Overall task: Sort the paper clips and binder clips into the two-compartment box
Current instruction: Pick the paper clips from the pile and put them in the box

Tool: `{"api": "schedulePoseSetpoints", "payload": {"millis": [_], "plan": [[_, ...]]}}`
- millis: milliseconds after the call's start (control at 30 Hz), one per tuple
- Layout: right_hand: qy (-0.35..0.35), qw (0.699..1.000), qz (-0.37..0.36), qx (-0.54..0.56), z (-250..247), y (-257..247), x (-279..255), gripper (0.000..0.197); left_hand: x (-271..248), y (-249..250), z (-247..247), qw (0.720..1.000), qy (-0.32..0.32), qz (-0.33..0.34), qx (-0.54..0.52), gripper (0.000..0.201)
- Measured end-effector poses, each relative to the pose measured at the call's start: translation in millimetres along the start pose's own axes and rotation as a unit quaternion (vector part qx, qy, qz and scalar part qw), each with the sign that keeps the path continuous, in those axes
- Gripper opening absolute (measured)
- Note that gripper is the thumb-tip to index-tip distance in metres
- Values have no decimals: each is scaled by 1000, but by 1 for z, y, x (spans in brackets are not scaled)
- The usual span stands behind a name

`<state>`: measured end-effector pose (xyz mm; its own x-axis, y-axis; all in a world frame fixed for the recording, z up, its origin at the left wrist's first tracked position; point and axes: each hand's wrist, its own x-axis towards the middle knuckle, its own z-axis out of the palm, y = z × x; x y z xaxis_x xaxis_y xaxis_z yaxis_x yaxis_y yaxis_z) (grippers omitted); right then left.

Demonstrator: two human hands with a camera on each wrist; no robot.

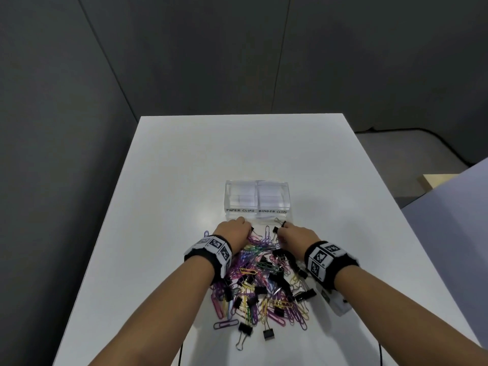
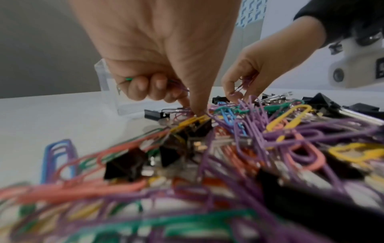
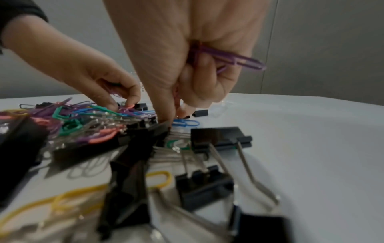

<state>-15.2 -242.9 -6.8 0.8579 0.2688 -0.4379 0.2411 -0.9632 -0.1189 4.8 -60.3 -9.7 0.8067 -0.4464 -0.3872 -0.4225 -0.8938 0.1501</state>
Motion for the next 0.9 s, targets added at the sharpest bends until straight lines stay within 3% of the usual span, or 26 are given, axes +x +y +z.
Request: {"api": "schedulePoseSetpoints", "payload": {"millis": [367, 467, 633, 733, 833, 900], "plan": [[-13, 1000, 2, -11, 7, -5, -1, 20, -16, 2, 12, 1000, -10, -19, 16, 34], [-12, 1000, 1, 19, 2, -7, -3, 17, -22, 2, 9, 1000, -12, -14, 10, 30], [23, 989, -58, 135, -30, -29, -5, 13, -33, -11, -5, 996, -7, -40, -85, 21], [109, 960, -96, 240, -56, -52, 8, 16, -41, -22, -13, 992, 13, -40, -121, 19], [209, 904, -106, 357, -81, -73, 28, 11, -48, -35, -19, 985, 37, -52, -158, 16], [239, 875, -107, 407, -92, -85, 42, 10, -51, -42, -22, 983, 52, -57, -167, 15]]}}
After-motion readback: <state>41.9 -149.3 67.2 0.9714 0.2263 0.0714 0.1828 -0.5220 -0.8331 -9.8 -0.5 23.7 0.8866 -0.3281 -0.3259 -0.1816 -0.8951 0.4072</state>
